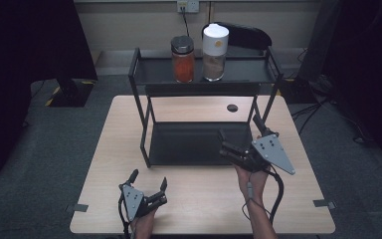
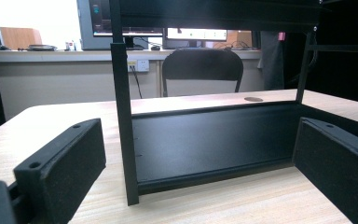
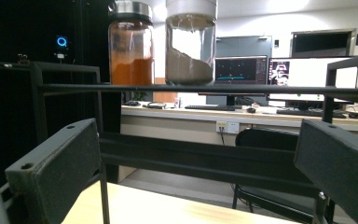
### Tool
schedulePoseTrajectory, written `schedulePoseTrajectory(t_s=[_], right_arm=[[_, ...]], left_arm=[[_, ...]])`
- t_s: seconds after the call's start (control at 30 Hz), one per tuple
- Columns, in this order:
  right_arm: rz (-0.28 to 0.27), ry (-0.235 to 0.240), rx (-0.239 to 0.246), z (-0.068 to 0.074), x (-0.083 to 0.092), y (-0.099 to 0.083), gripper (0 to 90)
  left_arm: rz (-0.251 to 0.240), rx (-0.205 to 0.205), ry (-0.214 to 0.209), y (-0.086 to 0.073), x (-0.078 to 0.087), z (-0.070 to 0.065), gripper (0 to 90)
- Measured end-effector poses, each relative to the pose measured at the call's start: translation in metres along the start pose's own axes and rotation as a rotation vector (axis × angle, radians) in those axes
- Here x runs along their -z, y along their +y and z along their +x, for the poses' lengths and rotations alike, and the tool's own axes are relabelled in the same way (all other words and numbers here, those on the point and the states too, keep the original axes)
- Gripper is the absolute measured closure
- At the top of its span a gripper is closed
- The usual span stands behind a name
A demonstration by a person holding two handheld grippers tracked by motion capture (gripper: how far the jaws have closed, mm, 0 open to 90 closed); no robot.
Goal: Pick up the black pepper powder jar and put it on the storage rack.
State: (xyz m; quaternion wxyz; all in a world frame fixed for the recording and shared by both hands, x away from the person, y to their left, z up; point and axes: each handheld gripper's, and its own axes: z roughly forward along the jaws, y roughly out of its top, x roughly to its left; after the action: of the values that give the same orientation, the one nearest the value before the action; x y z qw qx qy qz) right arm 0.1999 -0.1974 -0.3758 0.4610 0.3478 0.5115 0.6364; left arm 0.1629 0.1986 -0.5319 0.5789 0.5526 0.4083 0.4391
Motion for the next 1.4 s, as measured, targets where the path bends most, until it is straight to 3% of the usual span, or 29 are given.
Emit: schedulePoseTrajectory(t_s=[0.3,0.6,0.87,1.03,1.13,1.4], right_arm=[[0.0,-0.011,0.033,0.001,0.023,-0.02,0.0],[0.016,-0.023,0.019,0.002,0.043,-0.042,0.0],[0.056,-0.036,0.003,0.007,0.053,-0.062,0.0],[0.076,-0.048,-0.039,0.008,0.057,-0.073,0.0],[0.08,-0.066,-0.014,0.011,0.06,-0.081,0.0],[0.116,-0.073,-0.01,0.013,0.065,-0.1,0.0]], left_arm=[[0.0,0.0,0.0,0.0,0.0,0.0,1.8],[0.0,0.0,0.0,0.0,0.0,0.0,1.8],[0.0,0.0,0.0,0.0,0.0,0.0,1.8],[0.0,0.0,0.0,0.0,0.0,0.0,1.8],[0.0,0.0,0.0,0.0,0.0,0.0,1.8],[-0.001,0.0,-0.001,0.0,0.0,0.0,1.8]])
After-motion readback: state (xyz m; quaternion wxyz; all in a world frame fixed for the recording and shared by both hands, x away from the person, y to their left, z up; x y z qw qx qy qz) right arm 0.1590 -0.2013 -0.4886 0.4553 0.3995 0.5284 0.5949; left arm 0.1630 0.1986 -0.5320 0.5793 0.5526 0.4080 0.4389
